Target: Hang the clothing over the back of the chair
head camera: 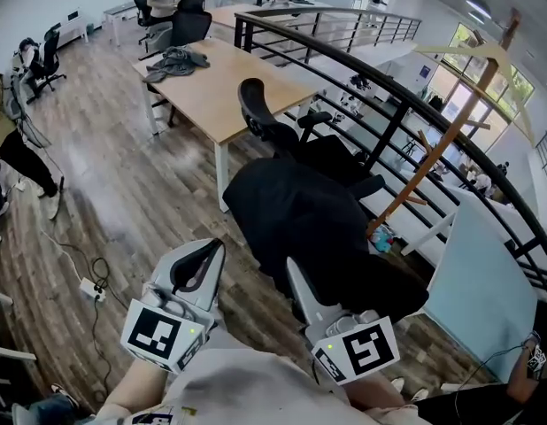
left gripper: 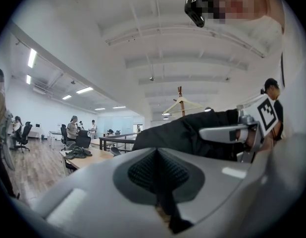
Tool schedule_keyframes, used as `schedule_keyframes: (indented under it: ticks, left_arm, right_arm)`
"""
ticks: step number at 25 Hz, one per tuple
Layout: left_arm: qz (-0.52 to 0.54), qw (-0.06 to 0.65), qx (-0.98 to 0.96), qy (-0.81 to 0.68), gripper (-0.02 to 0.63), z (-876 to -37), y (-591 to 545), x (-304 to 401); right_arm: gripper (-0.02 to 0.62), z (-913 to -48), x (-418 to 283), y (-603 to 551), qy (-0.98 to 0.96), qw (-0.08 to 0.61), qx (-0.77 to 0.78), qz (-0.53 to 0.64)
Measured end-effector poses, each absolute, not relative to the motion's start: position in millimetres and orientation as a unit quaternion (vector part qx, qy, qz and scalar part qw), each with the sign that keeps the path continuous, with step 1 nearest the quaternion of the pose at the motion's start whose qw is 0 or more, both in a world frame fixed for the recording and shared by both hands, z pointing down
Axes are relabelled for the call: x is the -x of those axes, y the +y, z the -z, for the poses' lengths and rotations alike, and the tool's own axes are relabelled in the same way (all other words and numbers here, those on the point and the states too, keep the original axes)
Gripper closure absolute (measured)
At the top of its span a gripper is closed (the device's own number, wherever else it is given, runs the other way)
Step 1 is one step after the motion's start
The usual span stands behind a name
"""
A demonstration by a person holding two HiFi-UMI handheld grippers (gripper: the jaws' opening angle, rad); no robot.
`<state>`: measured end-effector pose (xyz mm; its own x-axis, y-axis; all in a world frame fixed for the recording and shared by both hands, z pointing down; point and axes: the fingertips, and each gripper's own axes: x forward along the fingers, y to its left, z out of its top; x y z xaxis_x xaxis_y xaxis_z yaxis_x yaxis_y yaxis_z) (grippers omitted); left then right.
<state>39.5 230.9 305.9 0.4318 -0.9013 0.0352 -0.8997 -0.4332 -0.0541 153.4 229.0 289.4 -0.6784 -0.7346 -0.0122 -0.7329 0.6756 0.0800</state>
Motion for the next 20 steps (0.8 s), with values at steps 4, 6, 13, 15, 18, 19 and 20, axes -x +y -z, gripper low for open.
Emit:
schedule_keyframes:
  ticks: [4, 6, 13, 15, 18, 19, 20]
  left_arm:
    - [0.027, 0.013, 0.855, 0.518, 0.604, -300.8, 199.5, -34.1]
    - [0.029, 0.011, 0.858, 0.513, 0.604, -300.2, 179.9, -25.7]
    - [0.015, -0.006, 0.867, 0.498, 0.603, -305.9, 99.5, 6.9]
    - [0.018, -0.005, 0.871, 0.491, 0.604, -306.9, 75.6, 16.1]
    - [0.025, -0.006, 0.877, 0.481, 0.604, -305.7, 40.5, 29.9]
    - [0.026, -0.007, 0.878, 0.478, 0.604, -304.1, 28.1, 34.8]
    - [0.026, -0.008, 0.879, 0.476, 0.603, -302.1, 15.5, 40.0]
  right_arm:
    - [0.471, -285.4, -143.3, 200.3, -0.912, 0.007, -0.409, 0.037]
    - [0.471, -282.3, -135.3, 182.0, -0.909, 0.007, -0.415, 0.037]
    - [0.471, -289.9, -105.3, 110.9, -0.9, 0.026, -0.434, 0.038]
    - [0.471, -290.7, -94.4, 88.5, -0.897, 0.028, -0.44, 0.037]
    - [0.471, -286.8, -79.1, 53.7, -0.893, 0.026, -0.448, 0.031]
    - [0.471, -284.1, -73.8, 41.5, -0.892, 0.025, -0.451, 0.03]
    - [0.471, -281.0, -68.1, 29.5, -0.89, 0.023, -0.454, 0.03]
